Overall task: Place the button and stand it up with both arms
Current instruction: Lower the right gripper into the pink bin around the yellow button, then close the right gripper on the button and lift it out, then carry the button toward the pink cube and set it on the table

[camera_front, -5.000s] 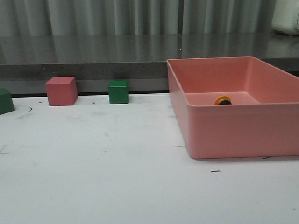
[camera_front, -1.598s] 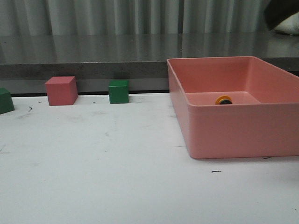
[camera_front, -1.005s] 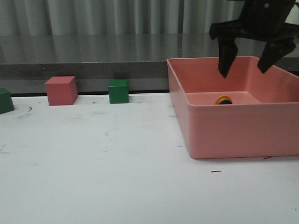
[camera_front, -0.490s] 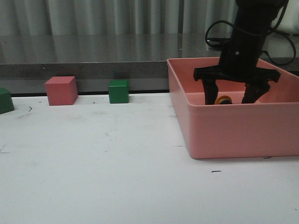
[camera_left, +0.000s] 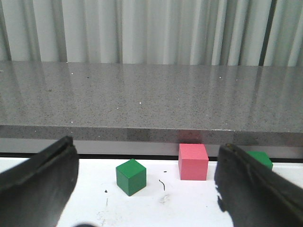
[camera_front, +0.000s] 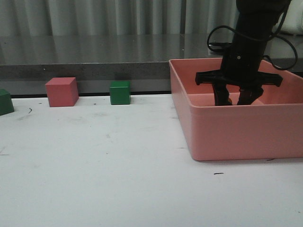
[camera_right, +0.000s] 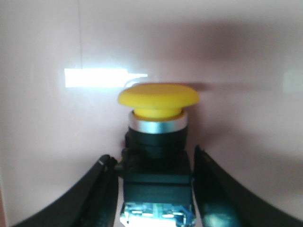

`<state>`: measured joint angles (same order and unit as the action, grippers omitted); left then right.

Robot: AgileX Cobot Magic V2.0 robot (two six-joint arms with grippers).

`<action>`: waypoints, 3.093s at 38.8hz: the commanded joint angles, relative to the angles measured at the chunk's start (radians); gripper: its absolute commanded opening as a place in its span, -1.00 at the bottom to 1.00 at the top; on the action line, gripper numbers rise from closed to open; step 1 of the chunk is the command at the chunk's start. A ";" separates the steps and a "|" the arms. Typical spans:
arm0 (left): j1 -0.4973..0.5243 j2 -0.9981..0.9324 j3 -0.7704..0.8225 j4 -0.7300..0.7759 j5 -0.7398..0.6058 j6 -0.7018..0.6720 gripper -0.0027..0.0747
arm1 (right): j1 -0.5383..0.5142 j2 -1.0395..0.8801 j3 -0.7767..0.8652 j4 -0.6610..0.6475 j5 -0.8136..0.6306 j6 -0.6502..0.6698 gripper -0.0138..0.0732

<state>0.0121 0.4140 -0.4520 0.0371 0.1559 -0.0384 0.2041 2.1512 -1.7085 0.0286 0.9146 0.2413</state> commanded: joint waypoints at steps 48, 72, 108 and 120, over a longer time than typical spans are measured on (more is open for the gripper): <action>0.003 0.013 -0.035 0.001 -0.072 -0.001 0.52 | 0.547 -0.215 -0.225 0.099 0.075 0.000 -0.13; 0.003 0.013 -0.035 0.001 -0.070 -0.001 0.52 | 0.559 0.104 -0.403 0.126 0.051 0.271 -0.13; 0.003 0.013 -0.035 0.001 -0.070 -0.001 0.52 | 0.557 0.118 -0.403 0.100 0.018 0.294 0.29; 0.003 0.013 -0.035 0.001 -0.070 -0.001 0.52 | 0.557 -0.042 -0.403 0.093 0.035 0.245 -0.20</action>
<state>0.0121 0.4140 -0.4520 0.0371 0.1587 -0.0384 0.7620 2.2299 -2.0789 0.1346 0.9687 0.5214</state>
